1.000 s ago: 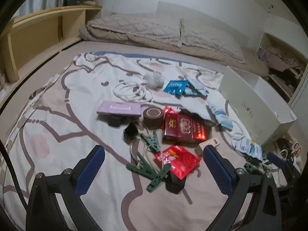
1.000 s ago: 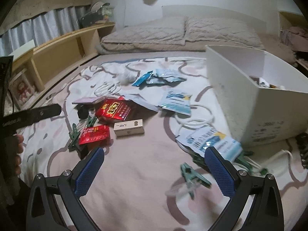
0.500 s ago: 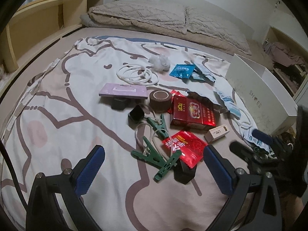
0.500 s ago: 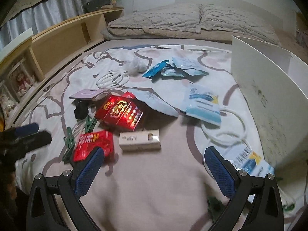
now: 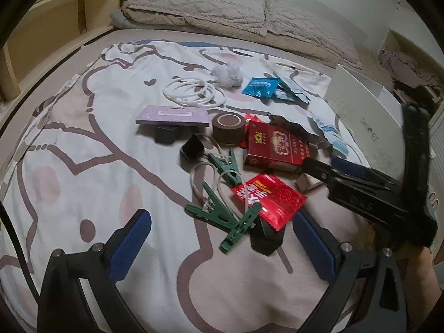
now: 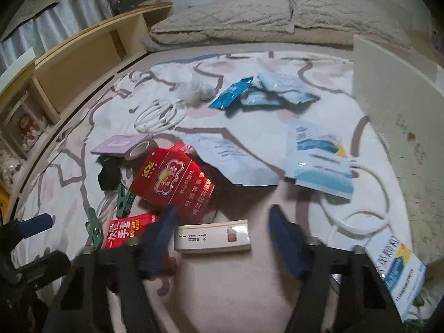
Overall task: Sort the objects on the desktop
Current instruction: 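Lower the right tool toward the small white box while the left tool approaches the black clip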
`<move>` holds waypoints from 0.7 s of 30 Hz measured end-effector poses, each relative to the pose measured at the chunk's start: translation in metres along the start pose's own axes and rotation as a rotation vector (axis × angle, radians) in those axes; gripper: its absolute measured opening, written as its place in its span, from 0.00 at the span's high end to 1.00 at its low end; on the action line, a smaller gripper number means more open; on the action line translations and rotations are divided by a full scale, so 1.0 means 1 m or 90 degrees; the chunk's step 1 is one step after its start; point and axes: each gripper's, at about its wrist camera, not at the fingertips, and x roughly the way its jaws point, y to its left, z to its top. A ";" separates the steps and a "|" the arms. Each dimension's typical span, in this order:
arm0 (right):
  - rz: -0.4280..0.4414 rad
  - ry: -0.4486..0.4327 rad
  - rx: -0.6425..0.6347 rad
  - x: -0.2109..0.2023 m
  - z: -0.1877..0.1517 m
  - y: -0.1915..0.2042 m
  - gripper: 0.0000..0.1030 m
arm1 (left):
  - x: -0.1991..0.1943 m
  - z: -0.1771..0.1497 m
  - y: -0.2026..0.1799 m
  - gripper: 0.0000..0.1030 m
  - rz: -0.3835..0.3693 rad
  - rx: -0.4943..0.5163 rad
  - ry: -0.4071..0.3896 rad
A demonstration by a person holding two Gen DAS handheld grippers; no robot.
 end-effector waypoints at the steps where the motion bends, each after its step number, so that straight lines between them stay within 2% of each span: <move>1: 0.006 0.006 -0.001 0.003 -0.001 0.000 0.42 | 0.000 -0.001 -0.001 0.00 -0.004 0.003 0.002; 2: 0.010 0.010 -0.004 0.005 -0.002 0.000 0.48 | 0.000 -0.001 -0.001 0.00 -0.006 0.004 0.002; 7: 0.013 0.016 -0.031 0.001 -0.011 0.004 0.48 | 0.002 -0.005 -0.007 0.00 -0.040 0.018 0.019; 12: 0.025 0.034 -0.014 -0.006 -0.021 -0.001 0.48 | 0.006 -0.010 -0.015 0.01 -0.045 0.042 0.039; 14: 0.028 0.043 -0.008 -0.009 -0.024 -0.002 0.48 | 0.007 -0.013 -0.018 0.01 -0.070 0.048 0.051; 17: 0.034 0.057 -0.002 -0.018 -0.030 -0.003 0.48 | 0.008 -0.013 -0.021 0.01 -0.136 0.051 0.083; 21: 0.052 0.049 0.026 -0.030 -0.032 -0.008 0.48 | 0.005 -0.015 -0.029 0.01 -0.162 0.064 0.088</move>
